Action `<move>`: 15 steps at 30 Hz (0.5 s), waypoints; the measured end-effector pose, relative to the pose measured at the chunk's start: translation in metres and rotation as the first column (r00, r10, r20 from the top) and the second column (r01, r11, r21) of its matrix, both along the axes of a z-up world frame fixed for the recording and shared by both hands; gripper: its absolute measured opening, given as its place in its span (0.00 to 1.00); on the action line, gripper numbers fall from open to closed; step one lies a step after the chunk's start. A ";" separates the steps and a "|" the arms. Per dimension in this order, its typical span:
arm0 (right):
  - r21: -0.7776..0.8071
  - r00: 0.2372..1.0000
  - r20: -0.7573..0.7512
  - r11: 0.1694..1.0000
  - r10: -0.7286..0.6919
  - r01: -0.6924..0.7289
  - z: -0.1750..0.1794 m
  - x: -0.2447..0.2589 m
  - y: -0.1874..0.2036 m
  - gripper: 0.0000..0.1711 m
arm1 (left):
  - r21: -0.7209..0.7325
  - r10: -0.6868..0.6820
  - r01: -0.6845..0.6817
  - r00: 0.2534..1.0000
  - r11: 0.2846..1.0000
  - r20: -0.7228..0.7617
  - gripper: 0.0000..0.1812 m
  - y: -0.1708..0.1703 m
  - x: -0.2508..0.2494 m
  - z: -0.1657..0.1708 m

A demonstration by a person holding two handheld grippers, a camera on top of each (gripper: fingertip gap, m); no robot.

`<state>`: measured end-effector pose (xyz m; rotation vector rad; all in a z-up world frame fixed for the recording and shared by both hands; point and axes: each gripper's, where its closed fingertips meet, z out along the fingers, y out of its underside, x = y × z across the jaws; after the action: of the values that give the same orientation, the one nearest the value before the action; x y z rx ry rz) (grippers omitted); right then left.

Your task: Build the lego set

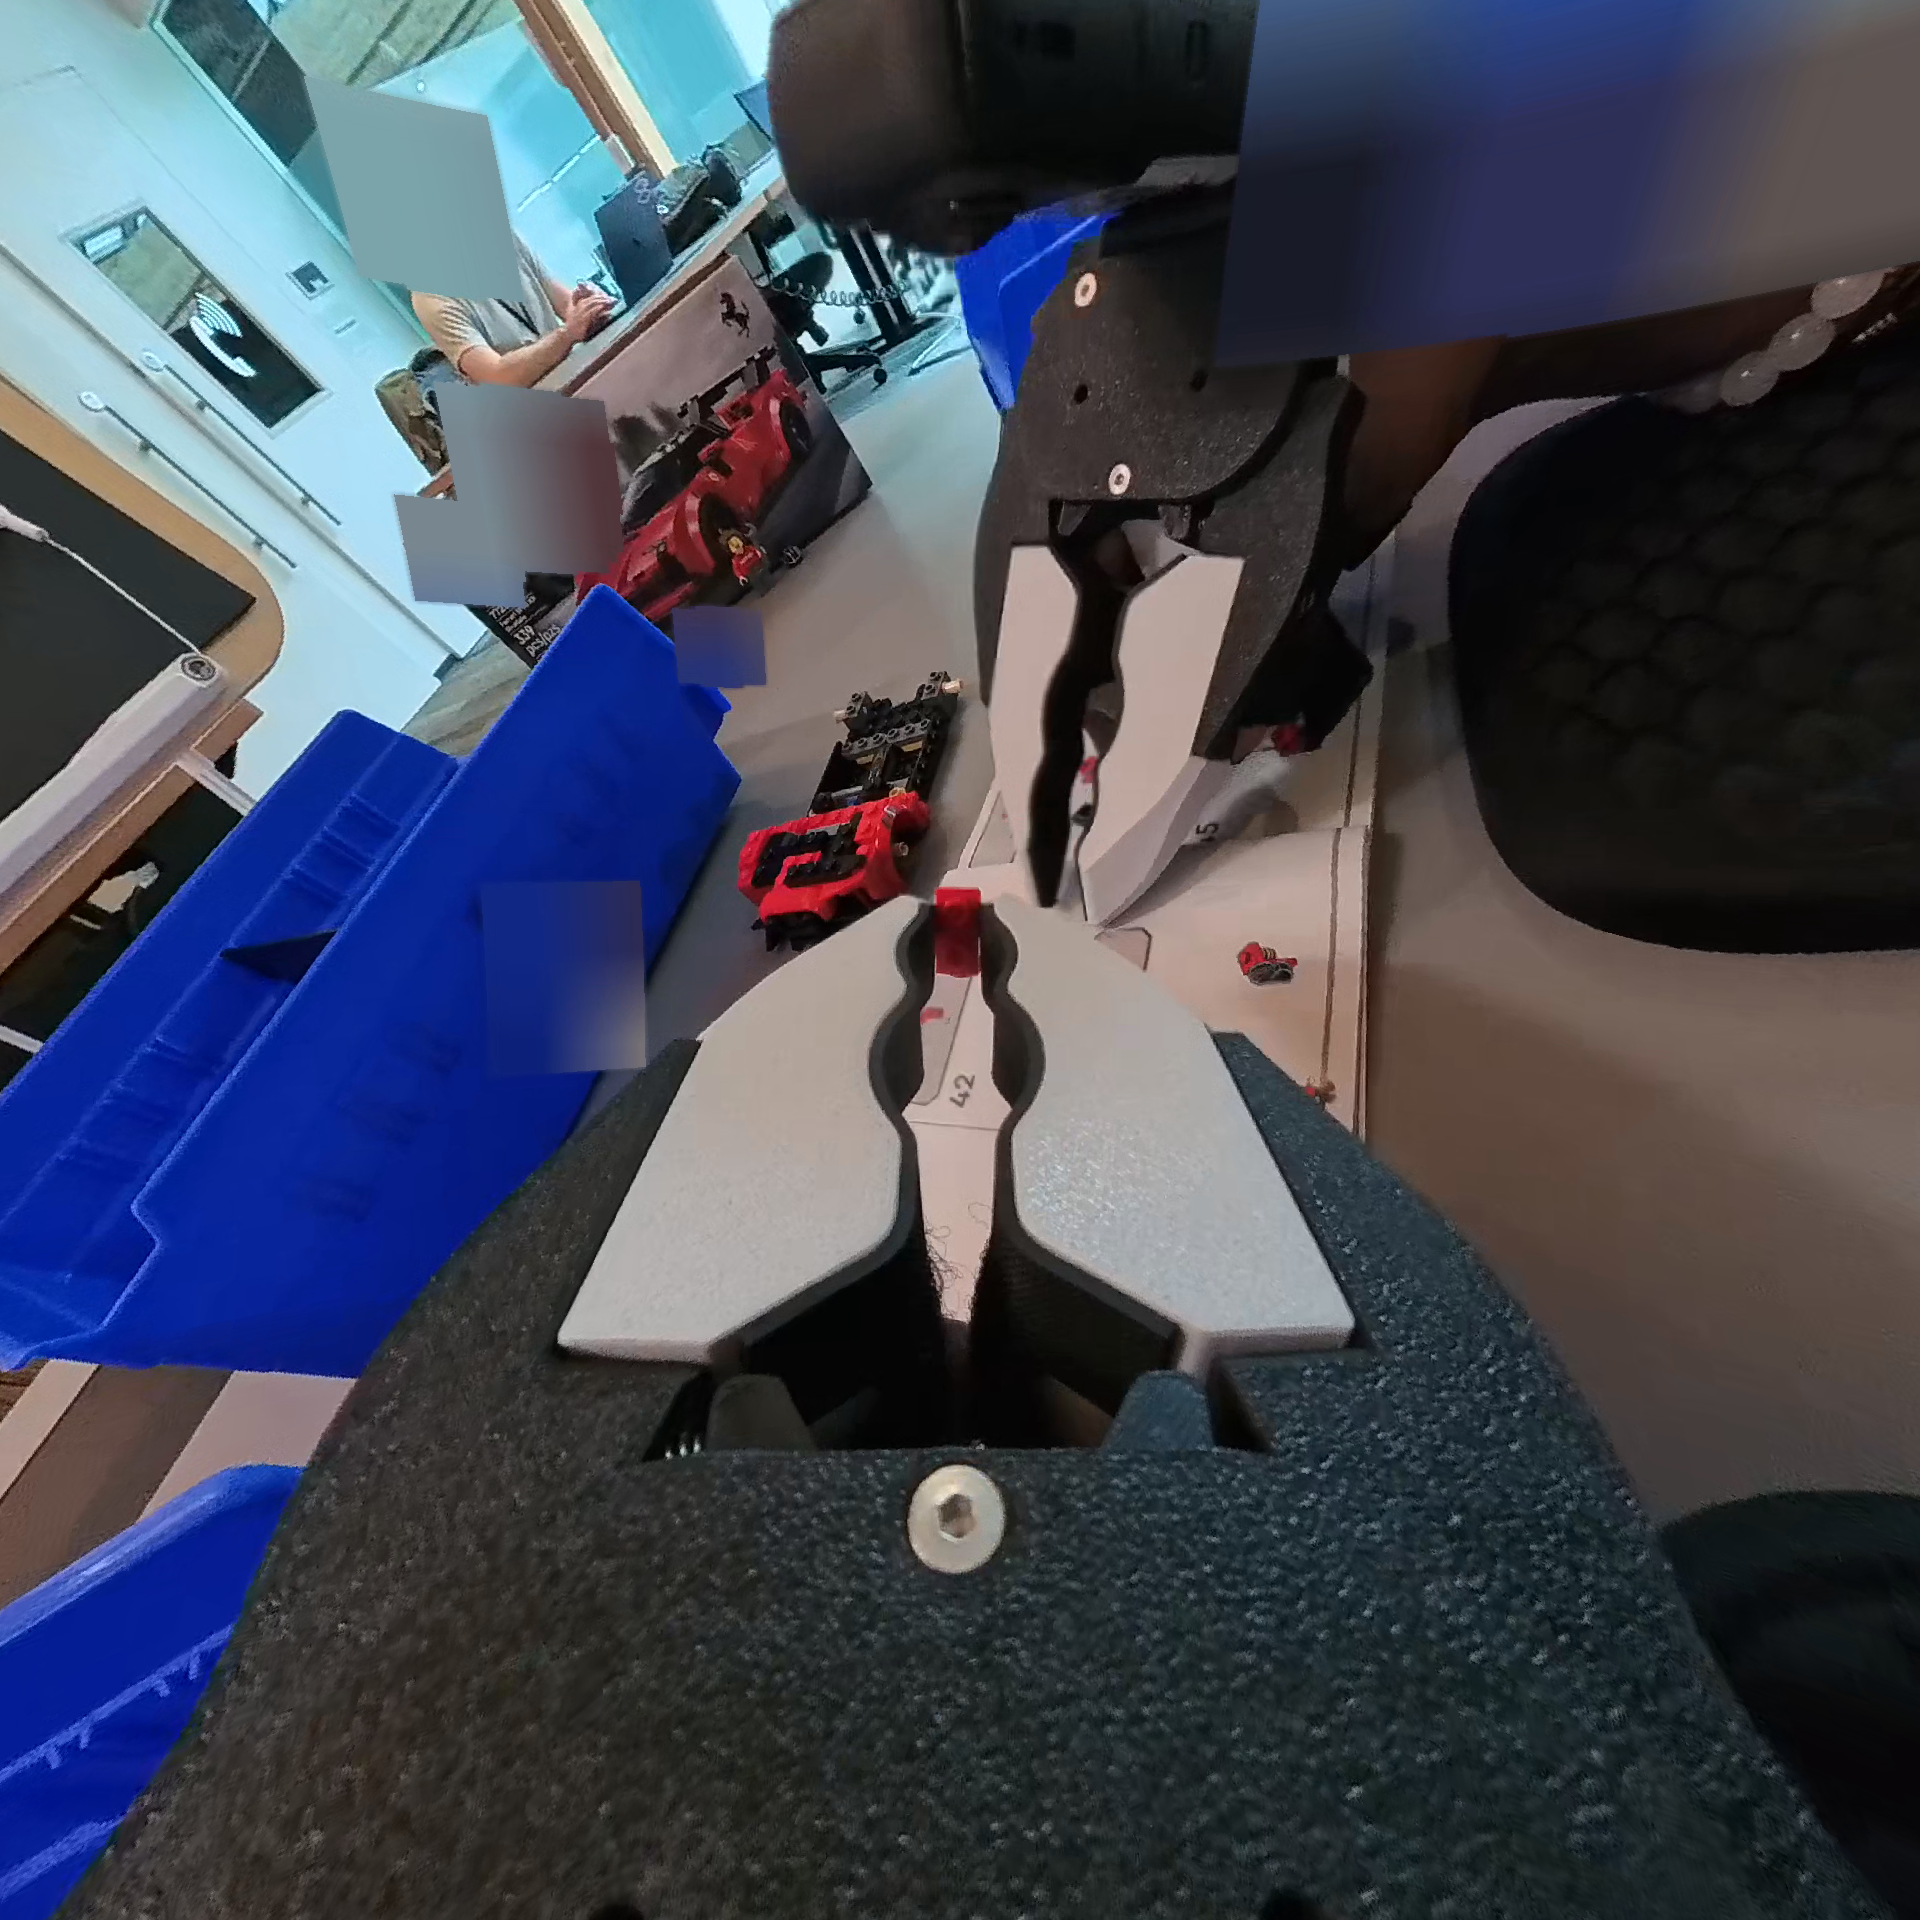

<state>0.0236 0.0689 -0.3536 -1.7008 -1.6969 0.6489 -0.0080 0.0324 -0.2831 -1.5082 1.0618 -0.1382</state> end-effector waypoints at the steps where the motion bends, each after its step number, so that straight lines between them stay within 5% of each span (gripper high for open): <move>1: -0.017 1.000 -0.027 1.000 0.000 0.000 0.004 -0.002 -0.001 0.09 | 0.000 -0.001 0.001 1.000 1.000 -0.004 0.04 0.000 0.000 -0.001; 5: -0.327 0.961 -0.277 0.937 0.029 -0.122 0.037 -0.018 -0.030 0.16 | 0.004 -0.026 0.027 0.999 1.000 -0.024 0.04 -0.003 0.004 -0.003; 9: -0.634 0.872 -0.489 0.693 -0.015 -0.343 0.079 -0.017 -0.050 0.17 | 0.037 -0.117 0.119 0.992 0.992 -0.054 0.04 -0.013 0.016 -0.003; 15: -0.742 0.902 -0.430 0.553 0.044 -0.380 0.069 -0.015 -0.068 0.20 | 0.151 -0.233 0.255 0.961 0.955 -0.151 0.04 -0.032 0.034 0.001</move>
<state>0.0082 0.0005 -0.2847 -1.7437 -1.3981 2.0056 0.0257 0.0008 -0.2826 -1.2421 1.3323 -0.1185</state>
